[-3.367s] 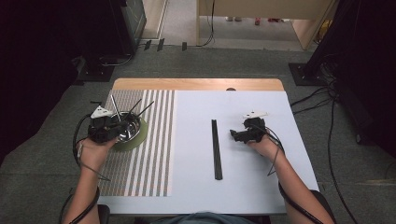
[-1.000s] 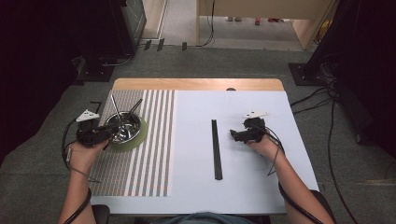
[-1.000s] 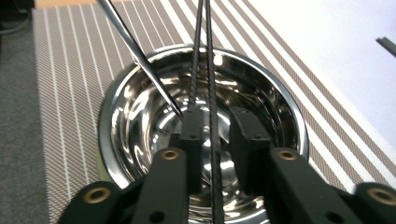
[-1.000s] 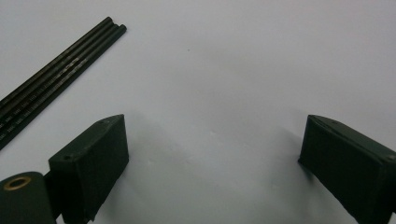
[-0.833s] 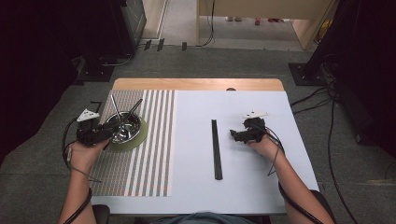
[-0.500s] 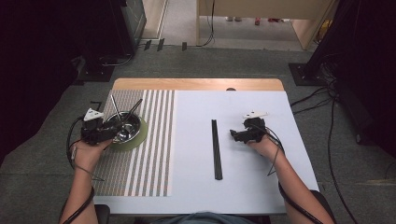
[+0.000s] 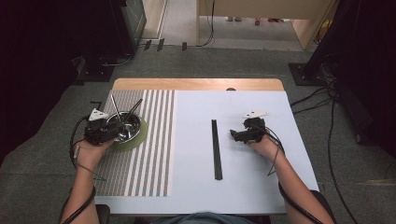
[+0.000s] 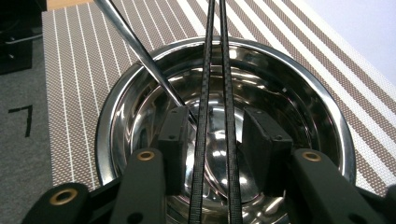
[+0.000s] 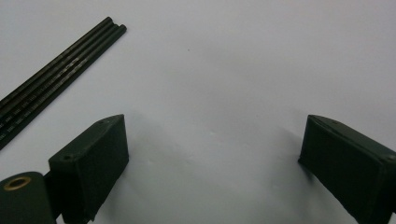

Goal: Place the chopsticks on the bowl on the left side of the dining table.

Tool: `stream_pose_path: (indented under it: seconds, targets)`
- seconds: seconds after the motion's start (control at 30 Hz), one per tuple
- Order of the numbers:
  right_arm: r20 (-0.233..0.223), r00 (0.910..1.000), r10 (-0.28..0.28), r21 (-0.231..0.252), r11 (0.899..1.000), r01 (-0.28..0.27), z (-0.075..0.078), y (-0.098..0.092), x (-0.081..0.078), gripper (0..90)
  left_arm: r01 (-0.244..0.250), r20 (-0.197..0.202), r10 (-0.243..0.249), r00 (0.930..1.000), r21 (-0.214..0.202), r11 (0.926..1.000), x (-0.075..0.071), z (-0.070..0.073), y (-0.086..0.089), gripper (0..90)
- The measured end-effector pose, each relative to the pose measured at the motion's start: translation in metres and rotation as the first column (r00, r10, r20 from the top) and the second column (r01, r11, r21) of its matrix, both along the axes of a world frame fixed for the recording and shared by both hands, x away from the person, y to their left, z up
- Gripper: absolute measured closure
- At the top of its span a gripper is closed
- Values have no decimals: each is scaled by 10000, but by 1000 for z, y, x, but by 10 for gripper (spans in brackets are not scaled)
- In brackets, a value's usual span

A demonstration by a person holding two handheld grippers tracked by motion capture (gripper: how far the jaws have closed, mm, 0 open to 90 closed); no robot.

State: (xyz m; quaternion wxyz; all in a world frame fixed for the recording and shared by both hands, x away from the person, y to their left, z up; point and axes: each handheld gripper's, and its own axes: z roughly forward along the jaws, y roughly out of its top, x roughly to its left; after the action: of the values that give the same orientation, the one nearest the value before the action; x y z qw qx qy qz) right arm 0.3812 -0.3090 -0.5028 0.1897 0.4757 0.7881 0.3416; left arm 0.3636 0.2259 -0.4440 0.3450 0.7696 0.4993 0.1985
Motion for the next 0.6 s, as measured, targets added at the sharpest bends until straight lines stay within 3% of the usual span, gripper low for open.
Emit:
stream_pose_path:
  seconds: [0.6]
  targets:
    - [1, 10000, 6, -2, 10000, -6, 0, 0, 0, 74, 334, -97, -334, 9994, 64, 9994, 1, -1, 0, 798]
